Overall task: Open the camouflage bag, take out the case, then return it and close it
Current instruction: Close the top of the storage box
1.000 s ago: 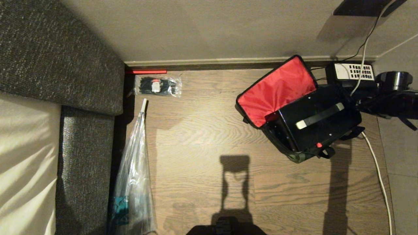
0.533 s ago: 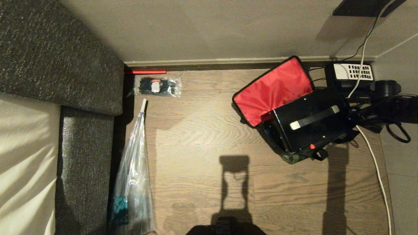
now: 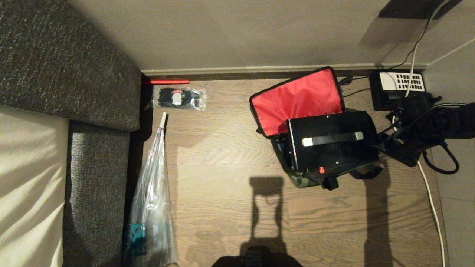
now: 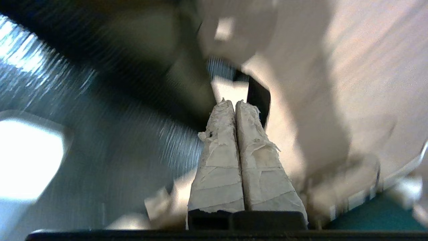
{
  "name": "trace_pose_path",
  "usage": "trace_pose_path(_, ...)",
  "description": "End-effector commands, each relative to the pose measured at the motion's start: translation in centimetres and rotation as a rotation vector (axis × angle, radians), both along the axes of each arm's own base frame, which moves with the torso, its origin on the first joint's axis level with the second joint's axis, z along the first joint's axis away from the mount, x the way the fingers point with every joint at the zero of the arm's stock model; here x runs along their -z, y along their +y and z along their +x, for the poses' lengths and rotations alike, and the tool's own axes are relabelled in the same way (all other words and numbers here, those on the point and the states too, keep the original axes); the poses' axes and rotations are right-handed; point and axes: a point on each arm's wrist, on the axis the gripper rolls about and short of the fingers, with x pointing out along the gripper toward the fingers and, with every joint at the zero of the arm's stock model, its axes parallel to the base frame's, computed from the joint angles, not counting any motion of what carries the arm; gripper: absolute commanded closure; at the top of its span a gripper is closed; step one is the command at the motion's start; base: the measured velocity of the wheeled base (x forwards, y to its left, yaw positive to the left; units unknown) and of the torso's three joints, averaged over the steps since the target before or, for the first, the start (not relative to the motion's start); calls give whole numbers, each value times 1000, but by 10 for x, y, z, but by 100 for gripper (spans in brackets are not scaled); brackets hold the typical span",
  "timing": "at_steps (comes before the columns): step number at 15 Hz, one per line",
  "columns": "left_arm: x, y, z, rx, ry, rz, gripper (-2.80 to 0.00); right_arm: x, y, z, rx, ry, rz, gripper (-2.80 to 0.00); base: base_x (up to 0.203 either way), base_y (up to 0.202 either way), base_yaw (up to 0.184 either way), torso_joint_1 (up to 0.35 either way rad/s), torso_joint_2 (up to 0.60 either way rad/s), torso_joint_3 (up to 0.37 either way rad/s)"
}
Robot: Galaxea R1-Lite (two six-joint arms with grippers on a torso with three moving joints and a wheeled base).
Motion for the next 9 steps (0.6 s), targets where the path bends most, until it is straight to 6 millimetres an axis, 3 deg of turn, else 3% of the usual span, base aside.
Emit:
trace_pose_path(1,0,0,0,0,-1,0,0,-12,25,-28,-46,24,13,0,0,0,0,0,0,0)
trace_pose_path(5,0,0,0,0,-1,0,0,-26,69,-50,-82,17,79,0,0,0,0,0,0,0)
trace_pose_path(7,0,0,0,0,-1,0,0,-35,69,-53,-100,5,68,0,0,0,0,0,0,0)
trace_pose_path(9,0,0,0,0,-1,1,0,-46,47,-51,-108,-44,16,0,0,0,0,0,0,0)
